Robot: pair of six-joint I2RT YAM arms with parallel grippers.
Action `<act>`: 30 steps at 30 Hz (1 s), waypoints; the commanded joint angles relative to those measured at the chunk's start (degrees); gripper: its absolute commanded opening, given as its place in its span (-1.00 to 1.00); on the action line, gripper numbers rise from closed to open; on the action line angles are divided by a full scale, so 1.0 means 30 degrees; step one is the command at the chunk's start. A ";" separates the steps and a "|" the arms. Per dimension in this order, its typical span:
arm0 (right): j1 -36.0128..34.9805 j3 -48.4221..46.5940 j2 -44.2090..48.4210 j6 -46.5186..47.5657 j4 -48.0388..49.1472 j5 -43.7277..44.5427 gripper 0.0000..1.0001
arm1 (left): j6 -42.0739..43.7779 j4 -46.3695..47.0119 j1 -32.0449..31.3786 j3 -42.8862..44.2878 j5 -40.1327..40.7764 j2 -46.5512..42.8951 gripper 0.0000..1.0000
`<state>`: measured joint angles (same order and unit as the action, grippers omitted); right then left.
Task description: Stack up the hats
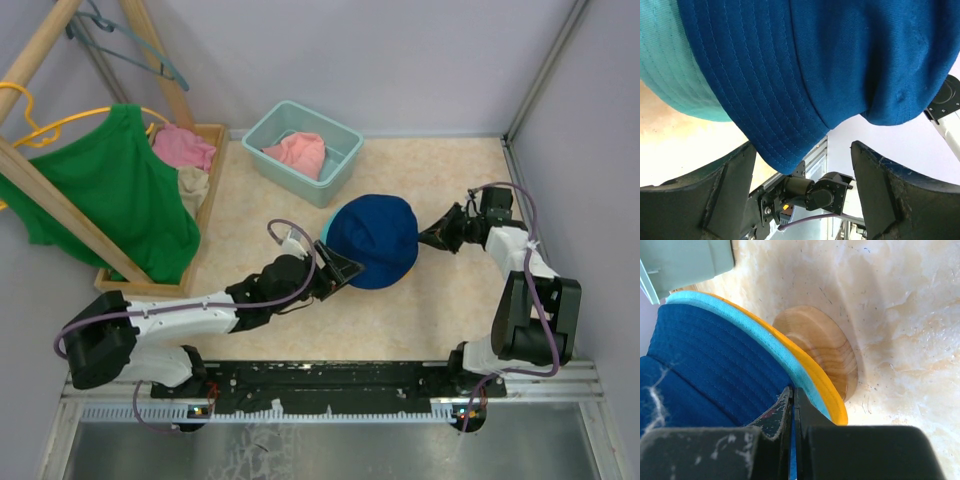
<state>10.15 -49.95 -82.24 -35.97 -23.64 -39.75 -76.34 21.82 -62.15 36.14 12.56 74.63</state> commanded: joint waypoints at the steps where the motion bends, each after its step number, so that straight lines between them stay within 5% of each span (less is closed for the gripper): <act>1: -0.0010 -0.0152 0.0692 0.0182 0.0064 -0.0110 -1.00 | 0.0288 0.1333 -0.0168 0.0207 0.0965 0.0351 0.62; 15: -0.0130 0.0215 0.1409 0.0188 -0.0249 -0.0052 -1.00 | 0.0387 0.0909 -0.0082 -0.1732 0.3366 -0.1097 -0.60; 17: -0.0117 0.0155 0.1530 0.0383 -0.0494 0.0017 -1.00 | 0.0249 0.0819 0.0375 -0.1976 0.2760 -0.1162 -0.63; 19: -0.0134 -0.0030 0.1826 0.0674 -0.0892 0.0460 -0.60 | 0.0334 0.0934 0.1088 -0.2230 0.1536 -0.1217 -0.63; 24: 0.0333 -0.0967 0.2736 0.1601 -0.2036 0.2165 -0.12 | 0.0746 0.1564 0.3867 -0.2248 -0.3147 -0.0535 -0.58; 30: 0.1711 -0.1277 0.3136 0.1575 -0.0861 0.0989 -0.01 | 0.1598 0.1337 0.6521 -0.1563 -0.7819 0.0017 -0.51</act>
<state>12.62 -50.46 -74.91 -32.49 -29.43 -34.79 -74.28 25.41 -46.37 30.00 0.91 73.43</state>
